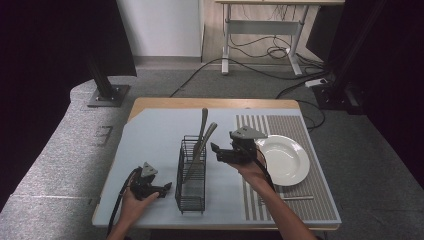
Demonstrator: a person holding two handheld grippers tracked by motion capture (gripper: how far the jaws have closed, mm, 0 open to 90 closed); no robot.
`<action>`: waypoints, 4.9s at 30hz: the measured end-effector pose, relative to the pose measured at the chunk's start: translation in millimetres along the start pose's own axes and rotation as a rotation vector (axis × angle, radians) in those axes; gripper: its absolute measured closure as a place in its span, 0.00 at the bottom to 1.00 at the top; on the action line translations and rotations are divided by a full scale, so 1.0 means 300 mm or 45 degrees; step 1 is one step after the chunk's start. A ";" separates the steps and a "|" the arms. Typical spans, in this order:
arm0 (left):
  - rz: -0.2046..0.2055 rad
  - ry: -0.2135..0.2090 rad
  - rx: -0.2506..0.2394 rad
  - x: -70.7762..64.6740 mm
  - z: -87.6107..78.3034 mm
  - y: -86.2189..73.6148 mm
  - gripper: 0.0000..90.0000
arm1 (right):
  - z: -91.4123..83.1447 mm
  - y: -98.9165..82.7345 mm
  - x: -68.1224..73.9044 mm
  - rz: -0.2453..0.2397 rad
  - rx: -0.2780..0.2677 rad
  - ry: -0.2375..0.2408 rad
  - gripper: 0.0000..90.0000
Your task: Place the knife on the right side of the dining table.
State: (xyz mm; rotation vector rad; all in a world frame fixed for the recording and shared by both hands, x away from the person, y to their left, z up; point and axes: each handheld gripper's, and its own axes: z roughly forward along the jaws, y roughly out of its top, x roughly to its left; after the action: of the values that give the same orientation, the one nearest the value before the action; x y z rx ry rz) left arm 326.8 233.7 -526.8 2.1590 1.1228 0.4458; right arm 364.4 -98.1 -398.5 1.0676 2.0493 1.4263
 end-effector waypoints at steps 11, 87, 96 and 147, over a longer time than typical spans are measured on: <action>0.001 0.000 0.000 0.000 0.000 0.000 0.15 | 0.046 0.073 0.002 -0.017 -0.032 0.040 0.30; 0.000 -0.001 0.000 0.000 0.000 0.000 0.15 | 0.213 0.125 0.044 0.014 -0.031 0.248 0.92; 0.000 -0.001 0.000 0.000 0.000 0.000 0.15 | 0.153 0.154 0.022 0.060 -0.176 0.226 0.93; -0.001 -0.003 0.000 0.001 0.000 0.000 0.15 | 0.001 -0.002 -0.319 0.321 -0.402 -0.013 0.93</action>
State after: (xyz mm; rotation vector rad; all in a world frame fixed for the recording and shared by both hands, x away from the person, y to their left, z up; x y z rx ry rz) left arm 327.1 233.8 -526.8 2.1582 1.1227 0.4431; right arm 423.3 -173.1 -407.2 1.2202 1.6518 1.7909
